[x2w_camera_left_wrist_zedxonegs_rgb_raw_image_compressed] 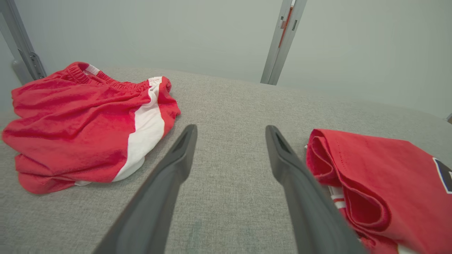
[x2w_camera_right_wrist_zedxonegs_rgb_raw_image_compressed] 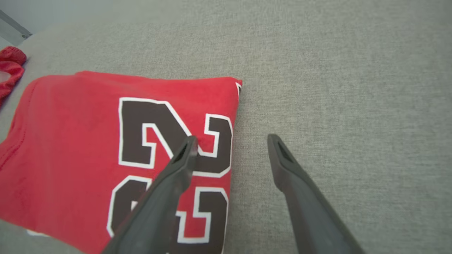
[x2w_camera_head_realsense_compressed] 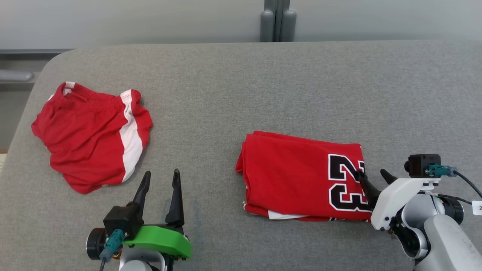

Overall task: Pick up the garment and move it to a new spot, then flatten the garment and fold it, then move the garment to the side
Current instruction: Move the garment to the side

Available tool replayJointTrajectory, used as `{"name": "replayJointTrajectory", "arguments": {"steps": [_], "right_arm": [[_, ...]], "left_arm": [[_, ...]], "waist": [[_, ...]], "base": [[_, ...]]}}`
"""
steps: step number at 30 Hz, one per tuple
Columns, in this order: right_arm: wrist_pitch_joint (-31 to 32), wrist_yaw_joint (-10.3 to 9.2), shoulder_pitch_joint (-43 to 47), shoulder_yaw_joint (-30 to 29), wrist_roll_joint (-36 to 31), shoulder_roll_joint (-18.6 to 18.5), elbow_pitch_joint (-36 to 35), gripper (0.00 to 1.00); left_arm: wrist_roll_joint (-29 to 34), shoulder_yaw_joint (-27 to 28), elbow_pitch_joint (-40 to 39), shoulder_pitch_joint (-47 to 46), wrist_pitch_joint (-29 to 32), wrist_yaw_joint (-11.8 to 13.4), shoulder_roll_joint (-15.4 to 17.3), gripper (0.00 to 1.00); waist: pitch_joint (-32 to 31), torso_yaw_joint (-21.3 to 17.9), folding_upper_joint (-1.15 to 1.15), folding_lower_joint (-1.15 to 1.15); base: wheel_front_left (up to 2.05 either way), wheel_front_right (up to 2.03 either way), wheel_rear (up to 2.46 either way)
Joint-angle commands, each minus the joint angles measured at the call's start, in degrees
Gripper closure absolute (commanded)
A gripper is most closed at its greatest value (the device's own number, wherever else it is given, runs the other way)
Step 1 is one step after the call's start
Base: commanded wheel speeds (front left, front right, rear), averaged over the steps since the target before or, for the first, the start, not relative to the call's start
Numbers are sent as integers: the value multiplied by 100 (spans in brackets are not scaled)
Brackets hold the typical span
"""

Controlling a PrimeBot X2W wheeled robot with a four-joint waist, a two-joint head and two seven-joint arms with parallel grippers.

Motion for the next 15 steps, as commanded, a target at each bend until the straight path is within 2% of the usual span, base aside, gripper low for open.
{"name": "replayJointTrajectory", "arguments": {"steps": [1,10,12,13,14,15], "right_arm": [[42,0,-108,51,86,-31,115,0],[247,0,-502,534,558,-91,851,0],[204,-1,-593,619,583,-119,973,60],[137,-1,-667,649,565,-141,1039,95],[89,-1,-727,677,545,-155,1079,100],[13,-4,-806,698,529,-168,1130,100]], "left_arm": [[74,14,-33,-106,-18,-16,2,0],[99,49,-117,-117,-18,-46,-18,0],[103,53,-134,-121,-18,-47,-21,0],[109,50,-150,-131,-18,-60,-22,0],[117,43,-162,-140,-18,-66,-23,0],[134,34,-177,-150,-18,-66,-24,0]], "waist": [[111,125,0,0],[264,247,0,0],[289,238,0,0],[306,224,0,0],[318,208,0,0],[331,181,0,0]], "base": [[0,0,0],[0,0,0],[0,0,0],[0,0,0],[0,0,0],[0,0,0]]}}
